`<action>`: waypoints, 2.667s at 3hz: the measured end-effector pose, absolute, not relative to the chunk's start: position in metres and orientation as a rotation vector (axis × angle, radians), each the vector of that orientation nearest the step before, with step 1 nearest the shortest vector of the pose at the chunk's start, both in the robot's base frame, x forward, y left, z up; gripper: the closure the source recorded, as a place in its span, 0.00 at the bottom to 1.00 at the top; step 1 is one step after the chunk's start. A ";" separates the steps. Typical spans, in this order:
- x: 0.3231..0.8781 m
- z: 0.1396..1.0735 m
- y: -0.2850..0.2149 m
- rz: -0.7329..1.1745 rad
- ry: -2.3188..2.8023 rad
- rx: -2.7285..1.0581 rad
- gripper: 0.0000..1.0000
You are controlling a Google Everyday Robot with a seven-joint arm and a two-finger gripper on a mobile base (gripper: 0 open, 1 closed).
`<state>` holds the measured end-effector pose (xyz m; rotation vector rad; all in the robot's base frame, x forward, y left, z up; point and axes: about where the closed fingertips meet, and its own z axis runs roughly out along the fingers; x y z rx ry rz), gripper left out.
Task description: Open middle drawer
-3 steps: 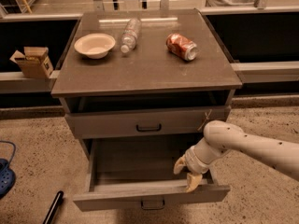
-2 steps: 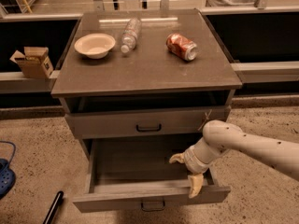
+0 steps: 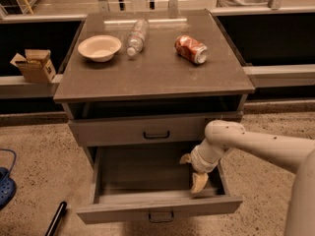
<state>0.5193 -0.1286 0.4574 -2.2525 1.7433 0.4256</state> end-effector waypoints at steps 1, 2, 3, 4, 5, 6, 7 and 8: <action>0.531 0.422 -0.137 0.425 1.798 -2.189 0.50; 0.516 0.389 -0.143 0.468 1.845 -2.081 0.73; 0.489 0.369 -0.142 0.538 1.875 -2.007 0.70; 0.469 0.368 -0.138 0.609 1.860 -2.006 0.46; 0.452 0.379 -0.137 0.664 1.843 -2.035 0.23; 0.438 0.392 -0.132 0.731 1.806 -2.079 0.01; 0.438 0.421 -0.135 0.719 1.781 -2.111 0.00; 0.442 0.428 -0.137 0.698 1.778 -2.115 0.00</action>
Offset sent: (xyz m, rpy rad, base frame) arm -0.0264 -0.0292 -0.1094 0.1409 0.0313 -0.2461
